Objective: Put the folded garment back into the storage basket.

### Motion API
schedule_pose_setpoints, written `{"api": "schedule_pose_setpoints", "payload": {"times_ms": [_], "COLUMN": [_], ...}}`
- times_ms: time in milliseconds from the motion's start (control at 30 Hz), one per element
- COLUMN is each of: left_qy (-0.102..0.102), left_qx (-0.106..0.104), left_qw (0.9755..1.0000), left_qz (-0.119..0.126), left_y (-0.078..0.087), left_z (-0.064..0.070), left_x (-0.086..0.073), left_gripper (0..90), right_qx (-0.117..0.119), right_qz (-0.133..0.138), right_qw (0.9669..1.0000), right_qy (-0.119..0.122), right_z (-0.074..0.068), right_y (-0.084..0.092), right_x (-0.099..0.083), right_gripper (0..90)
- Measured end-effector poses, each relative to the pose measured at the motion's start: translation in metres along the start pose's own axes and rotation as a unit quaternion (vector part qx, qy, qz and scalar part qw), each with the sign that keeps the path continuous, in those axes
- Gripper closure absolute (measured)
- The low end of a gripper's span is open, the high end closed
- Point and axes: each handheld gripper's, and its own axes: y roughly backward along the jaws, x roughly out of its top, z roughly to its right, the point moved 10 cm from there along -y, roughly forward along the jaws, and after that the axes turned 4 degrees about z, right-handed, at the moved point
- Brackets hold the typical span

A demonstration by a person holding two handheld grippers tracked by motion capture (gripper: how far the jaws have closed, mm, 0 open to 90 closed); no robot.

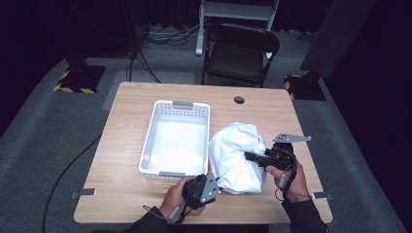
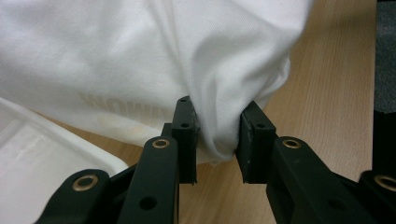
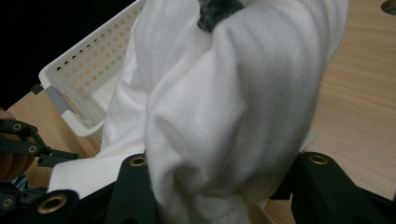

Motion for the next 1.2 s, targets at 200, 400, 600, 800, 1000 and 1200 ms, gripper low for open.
{"api": "schedule_pose_setpoints", "payload": {"times_ms": [200, 400, 600, 800, 1000, 1200], "left_qy": [0.007, 0.012, 0.014, 0.018, 0.027, 0.040], "left_qx": [0.011, 0.024, 0.038, 0.055, 0.068, 0.080], "left_qw": [0.9999, 0.9996, 0.9991, 0.9981, 0.9970, 0.9957], "left_qz": [0.005, 0.012, 0.015, 0.022, 0.023, 0.021], "left_y": [0.010, 0.021, 0.032, 0.042, 0.053, 0.059], "left_z": [-0.010, -0.023, -0.034, -0.044, -0.055, -0.064], "left_x": [0.004, 0.008, 0.008, 0.009, 0.003, -0.007], "left_gripper": [71.3, 71.3, 71.3, 71.3, 71.2, 71.3], "right_qx": [0.001, 0.004, 0.007, 0.011, 0.016, 0.022], "right_qz": [0.003, 0.007, 0.009, 0.013, 0.012, 0.008], "right_qw": [1.0000, 0.9999, 0.9997, 0.9995, 0.9992, 0.9990], "right_qy": [0.007, 0.011, 0.020, 0.028, 0.035, 0.037], "right_z": [-0.006, -0.012, -0.020, -0.029, -0.038, -0.044], "right_y": [-0.003, -0.007, -0.013, -0.021, -0.031, -0.046], "right_x": [0.015, 0.028, 0.043, 0.058, 0.067, 0.073], "right_gripper": [57.2, 57.2, 57.2, 57.2, 57.2, 57.2]}}
